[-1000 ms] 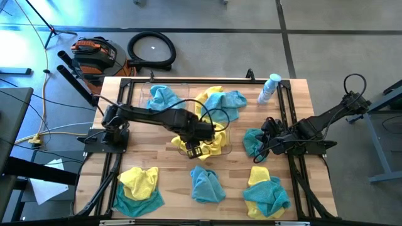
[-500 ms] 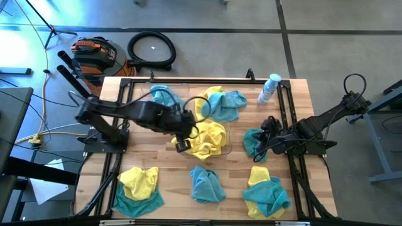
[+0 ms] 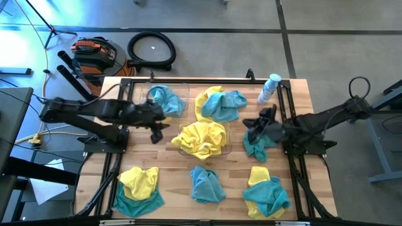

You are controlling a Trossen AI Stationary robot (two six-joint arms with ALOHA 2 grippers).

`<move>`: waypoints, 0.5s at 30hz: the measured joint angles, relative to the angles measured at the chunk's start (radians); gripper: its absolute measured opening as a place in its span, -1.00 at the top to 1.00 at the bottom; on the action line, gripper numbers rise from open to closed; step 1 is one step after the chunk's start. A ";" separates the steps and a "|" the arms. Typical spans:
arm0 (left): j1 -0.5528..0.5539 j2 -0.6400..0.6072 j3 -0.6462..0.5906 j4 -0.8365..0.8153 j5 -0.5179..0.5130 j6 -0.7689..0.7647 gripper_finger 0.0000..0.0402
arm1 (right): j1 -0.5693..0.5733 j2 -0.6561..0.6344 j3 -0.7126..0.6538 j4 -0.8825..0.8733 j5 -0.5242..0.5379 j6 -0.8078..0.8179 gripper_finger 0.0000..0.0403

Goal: Sort microfiber towel by color & place in baskets
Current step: Put the blue towel into the top transparent bin

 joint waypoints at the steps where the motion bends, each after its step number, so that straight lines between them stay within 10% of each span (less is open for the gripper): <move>1: 0.009 -0.039 -0.033 0.009 0.001 0.001 0.37 | -0.038 0.011 0.000 0.064 -0.031 -0.052 0.67; 6: 0.055 -0.202 -0.153 0.014 0.001 0.008 0.37 | -0.231 0.105 0.023 0.247 -0.221 -0.186 0.31; 15: 0.122 -0.410 -0.262 0.014 0.047 0.056 0.37 | -0.481 0.432 0.357 -0.034 -0.374 -0.347 -0.07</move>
